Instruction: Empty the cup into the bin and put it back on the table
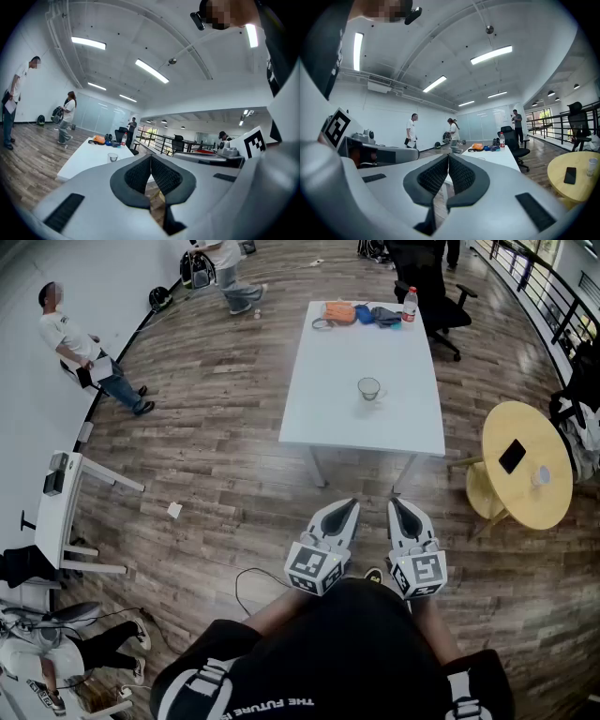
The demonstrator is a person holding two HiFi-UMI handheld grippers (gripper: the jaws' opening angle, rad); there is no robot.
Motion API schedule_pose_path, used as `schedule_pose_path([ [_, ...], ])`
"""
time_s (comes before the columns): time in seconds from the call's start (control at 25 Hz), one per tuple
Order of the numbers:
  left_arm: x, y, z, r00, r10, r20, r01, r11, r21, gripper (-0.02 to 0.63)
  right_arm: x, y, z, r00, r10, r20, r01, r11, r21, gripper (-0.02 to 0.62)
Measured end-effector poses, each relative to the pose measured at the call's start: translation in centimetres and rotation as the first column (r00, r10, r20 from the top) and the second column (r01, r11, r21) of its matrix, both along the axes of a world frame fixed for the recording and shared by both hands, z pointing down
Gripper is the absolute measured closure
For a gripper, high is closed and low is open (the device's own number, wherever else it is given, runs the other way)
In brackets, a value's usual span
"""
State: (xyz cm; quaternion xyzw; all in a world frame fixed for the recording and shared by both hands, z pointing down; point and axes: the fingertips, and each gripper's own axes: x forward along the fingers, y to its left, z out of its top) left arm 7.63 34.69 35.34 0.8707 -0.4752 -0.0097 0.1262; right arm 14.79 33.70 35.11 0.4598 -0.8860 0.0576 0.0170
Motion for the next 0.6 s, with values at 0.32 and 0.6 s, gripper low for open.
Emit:
schedule_pose_path([
  [0.32,-0.8,-0.5,0.1,1.000,0.006,0.001,-0.006,1.000,0.002,0.584,-0.5,-0.5,0.0,1.000,0.000,0.008,-0.001,1.000,0.001,0.578],
  [0.6,-2.5,-0.4,0.3,1.000,0.011,-0.001,-0.011,1.000,0.003,0.584,-2.7,-0.3,-0.6,0.998,-0.024,0.056,0.024,1.000,0.008,0.578],
])
